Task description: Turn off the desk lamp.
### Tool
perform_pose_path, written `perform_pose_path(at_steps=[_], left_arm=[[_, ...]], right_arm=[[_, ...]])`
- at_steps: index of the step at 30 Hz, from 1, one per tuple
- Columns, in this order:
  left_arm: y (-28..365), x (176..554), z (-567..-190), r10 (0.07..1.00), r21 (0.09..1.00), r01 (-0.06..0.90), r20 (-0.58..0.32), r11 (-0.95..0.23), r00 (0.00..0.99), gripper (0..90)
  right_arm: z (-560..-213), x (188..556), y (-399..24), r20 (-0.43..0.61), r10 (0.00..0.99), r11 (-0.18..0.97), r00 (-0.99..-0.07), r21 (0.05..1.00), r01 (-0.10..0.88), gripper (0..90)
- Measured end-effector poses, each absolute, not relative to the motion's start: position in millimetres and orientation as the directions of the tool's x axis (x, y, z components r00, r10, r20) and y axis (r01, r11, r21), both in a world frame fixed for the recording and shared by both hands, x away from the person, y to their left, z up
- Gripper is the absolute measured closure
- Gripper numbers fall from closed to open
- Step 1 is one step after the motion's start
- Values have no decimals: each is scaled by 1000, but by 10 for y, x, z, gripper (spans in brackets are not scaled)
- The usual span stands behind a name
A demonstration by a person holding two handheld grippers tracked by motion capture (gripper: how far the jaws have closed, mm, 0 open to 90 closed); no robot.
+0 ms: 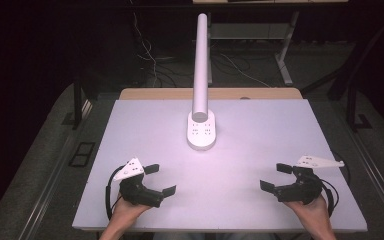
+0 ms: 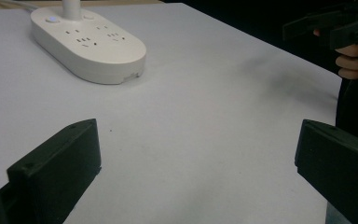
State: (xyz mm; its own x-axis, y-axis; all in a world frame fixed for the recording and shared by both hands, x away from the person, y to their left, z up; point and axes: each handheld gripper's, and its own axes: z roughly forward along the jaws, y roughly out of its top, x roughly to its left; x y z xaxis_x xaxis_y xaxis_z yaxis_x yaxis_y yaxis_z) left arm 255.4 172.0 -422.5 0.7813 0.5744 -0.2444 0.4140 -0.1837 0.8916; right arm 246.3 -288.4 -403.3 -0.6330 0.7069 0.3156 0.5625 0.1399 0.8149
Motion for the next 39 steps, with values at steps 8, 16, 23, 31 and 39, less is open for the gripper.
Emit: perform_pose_path(at_steps=[8,16,23,31,39], left_arm=[[1728,2550,-4223,580,892,413,-240,-186,779,0],[1735,2545,-4221,581,892,414,-242,-181,777,0],[1739,2535,-4217,580,892,415,-245,-178,776,0],[1748,2549,-4219,582,892,415,-244,-179,775,0],[1745,2550,-4222,582,893,414,-244,-178,775,0]], right_arm=[[-4036,2470,-2923,333,705,124,-626,811,571,9],[-4043,2472,-2908,329,703,134,-631,809,572,9],[-4044,2474,-2910,336,700,135,-630,804,579,9],[-4042,2509,-2892,344,696,153,-630,786,598,9],[-4015,2582,-2908,330,701,173,-632,781,599,9]])
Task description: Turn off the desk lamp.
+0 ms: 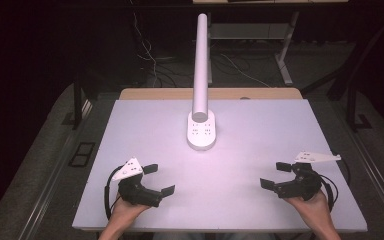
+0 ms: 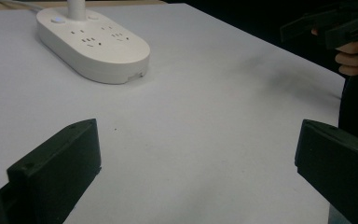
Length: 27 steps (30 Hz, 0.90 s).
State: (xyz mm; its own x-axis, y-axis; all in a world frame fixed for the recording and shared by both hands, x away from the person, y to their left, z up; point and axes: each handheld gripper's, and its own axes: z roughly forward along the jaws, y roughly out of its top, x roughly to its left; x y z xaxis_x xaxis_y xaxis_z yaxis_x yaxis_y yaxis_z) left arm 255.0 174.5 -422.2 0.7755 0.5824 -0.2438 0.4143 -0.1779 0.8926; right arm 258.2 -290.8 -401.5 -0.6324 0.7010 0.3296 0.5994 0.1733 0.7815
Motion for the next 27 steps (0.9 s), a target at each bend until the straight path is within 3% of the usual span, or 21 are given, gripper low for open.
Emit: perform_pose_path(at_steps=[27], left_arm=[[1752,2549,-4222,590,891,416,-241,-179,770,0]], right_arm=[[-3731,2871,-2800,306,676,236,-670,772,590,9]])
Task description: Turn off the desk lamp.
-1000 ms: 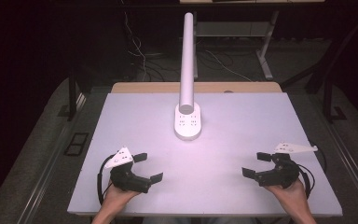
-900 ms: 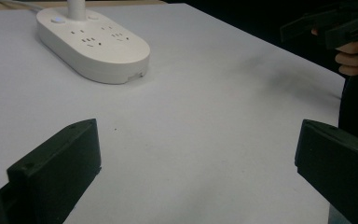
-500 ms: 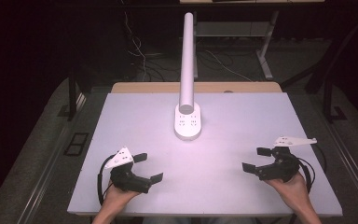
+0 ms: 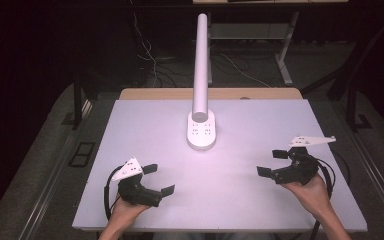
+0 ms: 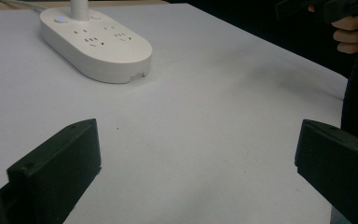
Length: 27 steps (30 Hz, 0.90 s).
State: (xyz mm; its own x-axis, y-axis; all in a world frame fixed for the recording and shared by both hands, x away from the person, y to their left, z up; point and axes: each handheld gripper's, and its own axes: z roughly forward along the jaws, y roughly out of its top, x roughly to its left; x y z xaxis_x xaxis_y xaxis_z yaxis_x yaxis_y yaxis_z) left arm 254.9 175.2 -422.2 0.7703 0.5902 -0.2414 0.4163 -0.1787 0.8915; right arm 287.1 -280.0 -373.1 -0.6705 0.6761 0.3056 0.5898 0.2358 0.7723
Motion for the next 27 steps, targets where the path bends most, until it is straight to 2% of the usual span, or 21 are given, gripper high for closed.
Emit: perform_pose_path(at_steps=[15,27], left_arm=[[1758,2549,-4222,592,892,420,-250,-167,766,0],[1769,2551,-4221,593,894,417,-248,-165,766,0]], right_arm=[[-3652,3091,-2606,281,668,287,-690,757,586,9],[-3543,3320,-2465,286,650,283,-704,769,573,9]])
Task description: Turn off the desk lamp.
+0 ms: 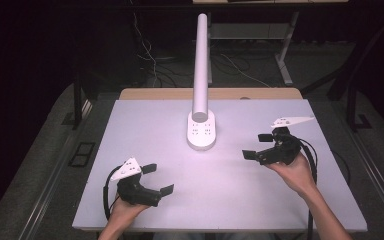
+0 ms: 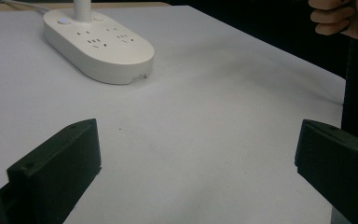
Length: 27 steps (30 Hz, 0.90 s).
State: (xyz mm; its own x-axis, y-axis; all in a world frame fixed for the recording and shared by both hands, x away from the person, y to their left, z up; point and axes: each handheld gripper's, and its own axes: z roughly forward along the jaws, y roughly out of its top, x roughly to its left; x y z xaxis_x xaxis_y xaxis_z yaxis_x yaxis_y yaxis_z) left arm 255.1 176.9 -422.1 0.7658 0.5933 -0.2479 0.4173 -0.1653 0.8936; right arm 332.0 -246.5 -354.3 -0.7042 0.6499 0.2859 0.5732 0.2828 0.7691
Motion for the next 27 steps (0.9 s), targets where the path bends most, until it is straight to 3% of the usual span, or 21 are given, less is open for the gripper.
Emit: perform_pose_path(at_steps=[27], left_arm=[[1792,2552,-4212,591,895,417,-254,-155,766,0]], right_arm=[[-3485,3897,-2243,297,657,283,-692,755,592,10]])
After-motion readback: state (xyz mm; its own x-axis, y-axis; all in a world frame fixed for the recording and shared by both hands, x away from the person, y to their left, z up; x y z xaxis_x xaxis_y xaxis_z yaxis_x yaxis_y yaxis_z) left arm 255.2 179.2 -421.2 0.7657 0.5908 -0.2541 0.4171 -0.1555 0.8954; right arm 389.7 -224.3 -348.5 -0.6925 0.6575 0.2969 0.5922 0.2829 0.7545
